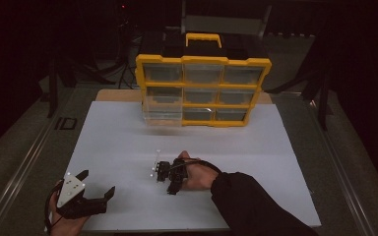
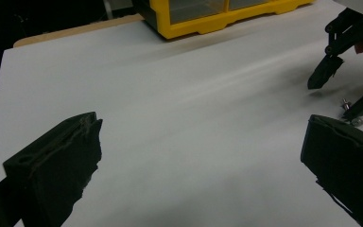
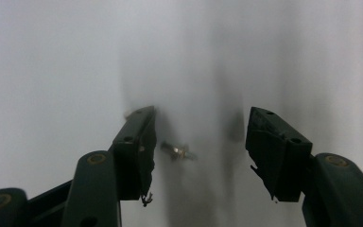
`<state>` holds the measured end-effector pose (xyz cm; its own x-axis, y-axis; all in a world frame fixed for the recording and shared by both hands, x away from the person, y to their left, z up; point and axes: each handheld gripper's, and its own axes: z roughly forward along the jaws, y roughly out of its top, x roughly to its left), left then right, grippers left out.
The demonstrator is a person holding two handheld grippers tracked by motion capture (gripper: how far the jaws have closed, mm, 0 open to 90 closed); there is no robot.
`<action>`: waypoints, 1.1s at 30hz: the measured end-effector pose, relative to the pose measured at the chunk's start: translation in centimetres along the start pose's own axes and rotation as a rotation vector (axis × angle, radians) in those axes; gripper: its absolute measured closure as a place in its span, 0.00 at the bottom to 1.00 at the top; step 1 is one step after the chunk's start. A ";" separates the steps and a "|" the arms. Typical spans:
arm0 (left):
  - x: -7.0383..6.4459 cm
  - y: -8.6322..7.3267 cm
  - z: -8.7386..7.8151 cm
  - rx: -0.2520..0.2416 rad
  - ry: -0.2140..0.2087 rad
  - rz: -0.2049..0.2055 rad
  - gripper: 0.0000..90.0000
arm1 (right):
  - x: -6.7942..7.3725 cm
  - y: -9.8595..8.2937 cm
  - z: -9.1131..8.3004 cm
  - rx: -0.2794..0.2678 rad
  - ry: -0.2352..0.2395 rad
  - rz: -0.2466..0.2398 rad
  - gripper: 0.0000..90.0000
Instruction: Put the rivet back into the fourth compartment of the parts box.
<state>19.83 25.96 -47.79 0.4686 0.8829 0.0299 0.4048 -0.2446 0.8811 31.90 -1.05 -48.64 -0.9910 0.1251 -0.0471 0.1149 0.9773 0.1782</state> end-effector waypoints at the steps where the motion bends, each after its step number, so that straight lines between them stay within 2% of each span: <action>1: 0.0 0.0 0.0 0.000 0.000 0.001 0.00 | 0.0 -0.1 0.0 0.003 0.001 -0.005 0.49; 6: 0.0 0.0 0.0 0.002 0.000 0.000 0.00 | -0.1 -0.3 0.0 0.017 0.027 -0.002 0.60; 7: 0.0 0.0 0.0 0.002 0.000 0.000 0.00 | 0.0 -0.2 0.0 0.021 0.047 -0.002 0.67; 8: 0.0 0.0 0.0 0.001 0.000 0.001 0.00 | 0.0 -0.2 0.0 0.025 0.054 -0.007 0.69; 13: 0.0 0.0 0.0 -0.001 0.000 0.000 0.00 | -0.1 0.0 0.0 0.039 0.062 -0.004 0.73; 14: 0.0 0.0 0.0 -0.001 0.000 0.000 0.00 | -0.3 -0.1 -0.1 0.044 0.068 -0.001 0.78; 17: 0.0 0.0 0.0 -0.002 -0.001 -0.002 0.00 | -0.5 -0.2 0.0 0.042 0.071 0.014 0.82; 28: 0.0 0.0 0.0 0.000 0.000 -0.001 0.00 | -0.7 -0.7 -0.3 0.067 0.072 0.012 0.83; 33: 0.0 0.0 0.0 0.000 0.000 -0.001 0.00 | -1.0 -0.9 -0.7 0.047 0.079 0.015 0.83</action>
<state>19.84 25.96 -47.80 0.4686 0.8829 0.0292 0.4054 -0.2443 0.8809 32.77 -2.14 -48.08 -0.9913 0.1276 0.0328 0.1309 0.9826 0.1317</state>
